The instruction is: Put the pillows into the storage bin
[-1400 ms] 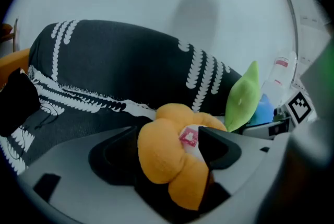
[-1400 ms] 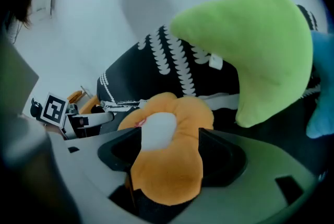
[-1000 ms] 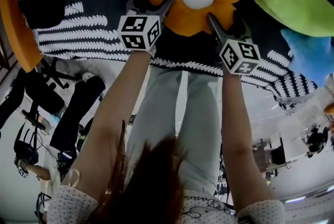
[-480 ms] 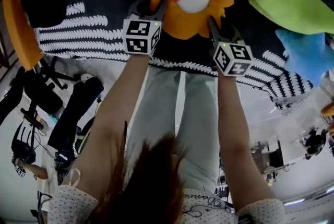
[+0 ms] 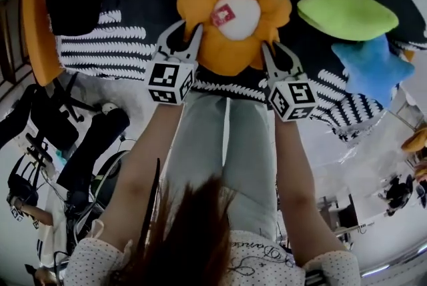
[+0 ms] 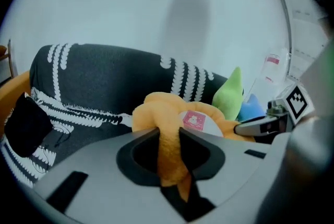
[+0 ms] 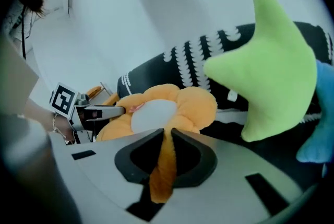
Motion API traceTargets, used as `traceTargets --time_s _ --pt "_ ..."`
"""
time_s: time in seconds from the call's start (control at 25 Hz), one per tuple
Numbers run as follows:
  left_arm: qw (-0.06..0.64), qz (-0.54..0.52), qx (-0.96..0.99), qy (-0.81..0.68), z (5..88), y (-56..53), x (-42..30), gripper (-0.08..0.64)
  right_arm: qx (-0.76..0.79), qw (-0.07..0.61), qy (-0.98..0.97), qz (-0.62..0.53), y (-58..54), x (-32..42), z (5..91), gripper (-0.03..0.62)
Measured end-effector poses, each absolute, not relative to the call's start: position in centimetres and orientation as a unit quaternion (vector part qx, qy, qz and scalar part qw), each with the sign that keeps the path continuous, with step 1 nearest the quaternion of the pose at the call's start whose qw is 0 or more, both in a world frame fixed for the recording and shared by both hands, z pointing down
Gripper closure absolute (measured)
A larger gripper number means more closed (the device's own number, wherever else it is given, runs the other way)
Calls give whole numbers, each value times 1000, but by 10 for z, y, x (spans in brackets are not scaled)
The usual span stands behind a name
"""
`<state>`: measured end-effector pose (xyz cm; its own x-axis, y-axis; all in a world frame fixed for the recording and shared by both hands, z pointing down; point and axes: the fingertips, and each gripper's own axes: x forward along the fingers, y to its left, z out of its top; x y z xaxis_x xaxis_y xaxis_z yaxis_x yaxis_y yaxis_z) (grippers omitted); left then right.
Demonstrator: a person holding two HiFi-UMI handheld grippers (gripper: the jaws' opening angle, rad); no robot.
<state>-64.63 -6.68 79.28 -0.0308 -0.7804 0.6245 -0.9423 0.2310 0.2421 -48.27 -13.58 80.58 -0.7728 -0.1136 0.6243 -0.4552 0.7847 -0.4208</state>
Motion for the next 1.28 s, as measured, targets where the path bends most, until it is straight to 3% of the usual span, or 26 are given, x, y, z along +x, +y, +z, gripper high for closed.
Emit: traceTargets --time_s 0.44,0.72,0.92,1.28 --pt "261 17 612 -747 587 -87 -655 416 113 195 -968 109 -185 -502 558 553" --pt "235 -16 617 -751 505 -105 -649 358 102 130 -986 -37 -210 -512 422 555" --pt "225 -32 624 -747 469 -105 -631 345 86 122 -984 -97 -214 -502 370 558" --pt "195 -28 650 -734 421 -91 -591 330 107 118 -982 -101 -215 -463 330 560"
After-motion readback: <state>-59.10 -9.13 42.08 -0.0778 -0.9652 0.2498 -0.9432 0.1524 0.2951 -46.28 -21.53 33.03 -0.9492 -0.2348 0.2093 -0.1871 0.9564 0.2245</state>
